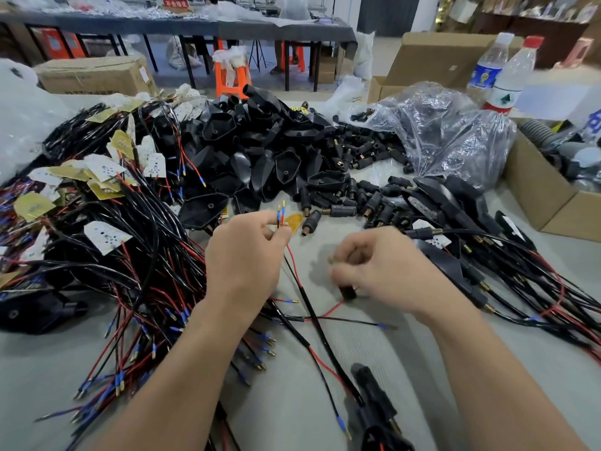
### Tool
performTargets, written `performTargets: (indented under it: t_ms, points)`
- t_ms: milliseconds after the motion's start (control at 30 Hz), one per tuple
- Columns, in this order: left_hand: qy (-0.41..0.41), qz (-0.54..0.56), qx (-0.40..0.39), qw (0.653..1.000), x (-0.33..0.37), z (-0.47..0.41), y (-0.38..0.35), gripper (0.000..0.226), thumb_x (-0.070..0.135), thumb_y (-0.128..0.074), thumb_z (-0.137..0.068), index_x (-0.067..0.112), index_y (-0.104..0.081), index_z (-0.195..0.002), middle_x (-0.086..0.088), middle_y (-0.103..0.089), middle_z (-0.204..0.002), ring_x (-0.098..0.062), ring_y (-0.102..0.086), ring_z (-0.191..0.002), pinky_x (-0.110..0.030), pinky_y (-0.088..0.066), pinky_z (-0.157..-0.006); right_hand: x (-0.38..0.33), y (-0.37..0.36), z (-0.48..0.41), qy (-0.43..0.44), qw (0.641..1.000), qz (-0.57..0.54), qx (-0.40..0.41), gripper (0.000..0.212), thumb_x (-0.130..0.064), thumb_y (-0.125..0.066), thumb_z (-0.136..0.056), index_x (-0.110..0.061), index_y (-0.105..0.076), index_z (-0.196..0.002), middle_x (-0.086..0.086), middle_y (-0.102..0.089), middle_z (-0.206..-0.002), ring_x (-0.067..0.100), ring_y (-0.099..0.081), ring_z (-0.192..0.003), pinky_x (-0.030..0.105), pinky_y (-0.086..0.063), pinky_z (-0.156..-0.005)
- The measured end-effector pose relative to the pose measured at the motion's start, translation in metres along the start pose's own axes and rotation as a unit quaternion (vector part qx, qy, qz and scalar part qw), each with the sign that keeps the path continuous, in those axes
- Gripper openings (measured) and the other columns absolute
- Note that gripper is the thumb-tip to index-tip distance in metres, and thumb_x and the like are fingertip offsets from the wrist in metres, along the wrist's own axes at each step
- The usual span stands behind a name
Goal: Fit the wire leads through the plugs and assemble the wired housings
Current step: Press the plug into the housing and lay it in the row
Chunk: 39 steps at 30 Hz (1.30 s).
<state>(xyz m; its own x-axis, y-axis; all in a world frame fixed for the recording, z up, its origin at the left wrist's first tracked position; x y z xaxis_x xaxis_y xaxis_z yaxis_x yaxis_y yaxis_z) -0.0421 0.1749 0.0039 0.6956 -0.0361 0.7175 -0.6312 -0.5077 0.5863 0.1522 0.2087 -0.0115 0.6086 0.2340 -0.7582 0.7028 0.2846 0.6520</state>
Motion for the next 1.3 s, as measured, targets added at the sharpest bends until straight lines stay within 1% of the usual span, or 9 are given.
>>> performTargets:
  t_ms: [167,300,400,567,867,1033,1133,1233,1300]
  points:
    - [-0.072,-0.150,0.101,0.981,0.023,0.008,0.014,0.009,0.033,-0.078,-0.087,0.029,-0.077,-0.080,0.007,-0.066,-0.058,-0.022,-0.062,-0.059,-0.024,-0.038,-0.053,0.009,0.004,-0.005,-0.053,0.932,-0.338,0.122,0.013,-0.011,-0.058,-0.100,-0.008,-0.060,-0.087,0.014,-0.074,-0.074,0.023,-0.065,-0.054,0.029,-0.045,-0.049]
    - [-0.093,-0.023,0.037,0.995,0.028,0.010,0.004,0.007,0.028,-0.076,-0.088,0.028,-0.083,-0.091,0.008,-0.076,-0.076,-0.017,-0.069,-0.077,-0.036,-0.056,-0.069,0.008,0.000,-0.007,-0.047,0.853,-0.495,0.156,0.013,-0.007,-0.052,-0.105,-0.009,-0.058,-0.095,0.004,-0.073,-0.073,0.024,-0.071,-0.062,0.029,-0.058,-0.058]
    - [-0.083,0.041,0.010,0.996,0.030,0.011,-0.004,0.017,0.018,-0.072,-0.090,0.028,-0.083,-0.099,0.025,-0.067,-0.077,-0.010,-0.065,-0.087,-0.027,-0.054,-0.079,0.010,0.004,-0.007,-0.045,0.825,-0.531,0.191,0.013,-0.003,-0.053,-0.103,-0.010,-0.060,-0.097,0.007,-0.070,-0.076,0.024,-0.072,-0.065,0.030,-0.060,-0.061]
    - [-0.105,0.021,-0.013,0.994,0.031,0.009,-0.012,0.020,0.012,-0.070,-0.093,0.025,-0.083,-0.101,0.022,-0.068,-0.087,-0.001,-0.052,-0.093,-0.006,-0.037,-0.084,0.011,0.011,-0.007,-0.033,0.819,-0.537,0.201,0.017,-0.001,-0.052,-0.103,-0.010,-0.063,-0.094,0.005,-0.067,-0.075,0.021,-0.069,-0.062,0.027,-0.058,-0.058]
    - [-0.119,0.003,-0.018,0.993,0.031,0.008,-0.016,0.020,0.013,-0.070,-0.093,0.027,-0.083,-0.101,0.030,-0.056,-0.076,-0.003,-0.047,-0.087,-0.010,-0.035,-0.081,0.003,0.007,-0.009,-0.006,0.865,-0.489,0.109,0.020,0.000,-0.050,-0.103,-0.011,-0.065,-0.097,0.011,-0.070,-0.079,0.022,-0.066,-0.064,0.029,-0.056,-0.063]
    - [-0.090,0.064,-0.016,0.994,0.031,0.011,-0.011,0.043,0.020,-0.076,-0.086,0.035,-0.071,-0.127,0.026,-0.070,-0.074,-0.004,-0.061,-0.080,-0.028,-0.051,-0.087,-0.002,0.005,-0.009,0.020,0.899,-0.426,0.100,0.018,0.005,-0.053,-0.099,-0.007,-0.067,-0.098,0.015,-0.074,-0.081,0.027,-0.068,-0.071,0.033,-0.061,-0.072]
    - [-0.080,0.078,-0.031,0.993,0.033,0.012,-0.012,0.051,0.030,-0.074,-0.082,0.037,-0.066,-0.133,0.035,-0.071,-0.085,-0.003,-0.065,-0.087,-0.028,-0.052,-0.090,-0.002,0.000,-0.009,0.002,0.887,-0.453,0.090,0.018,0.004,-0.053,-0.100,-0.006,-0.068,-0.098,0.014,-0.074,-0.081,0.024,-0.069,-0.070,0.030,-0.060,-0.069]
    - [-0.048,0.068,-0.026,0.996,0.025,0.010,-0.014,0.040,0.048,-0.075,-0.076,0.040,-0.073,-0.116,0.038,-0.065,-0.097,0.004,-0.059,-0.106,-0.017,-0.046,-0.093,0.004,0.005,-0.010,-0.017,0.846,-0.520,0.115,0.018,0.002,-0.052,-0.101,-0.007,-0.067,-0.098,0.014,-0.072,-0.084,0.021,-0.070,-0.069,0.028,-0.060,-0.066]
    - [-0.039,0.048,-0.031,0.998,0.021,0.008,-0.016,0.014,0.043,-0.081,-0.077,0.038,-0.079,-0.090,0.033,-0.065,-0.110,0.005,-0.053,-0.114,-0.023,-0.043,-0.102,0.007,0.009,-0.009,-0.021,0.826,-0.549,0.128,0.017,0.001,-0.052,-0.102,-0.008,-0.066,-0.097,0.013,-0.070,-0.083,0.021,-0.070,-0.068,0.028,-0.060,-0.064]
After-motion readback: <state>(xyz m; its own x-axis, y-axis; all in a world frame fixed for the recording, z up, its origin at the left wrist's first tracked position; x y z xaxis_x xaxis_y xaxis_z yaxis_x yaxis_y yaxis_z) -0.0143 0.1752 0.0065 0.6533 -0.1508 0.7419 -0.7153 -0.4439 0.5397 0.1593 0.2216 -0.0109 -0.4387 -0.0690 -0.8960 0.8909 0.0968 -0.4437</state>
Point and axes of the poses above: each hand's wrist, its own z-axis away from the middle knuckle, its own y-axis out of the back of the hand, x = y × z, the point moved 8 cm from there along -z, towards the middle knuckle
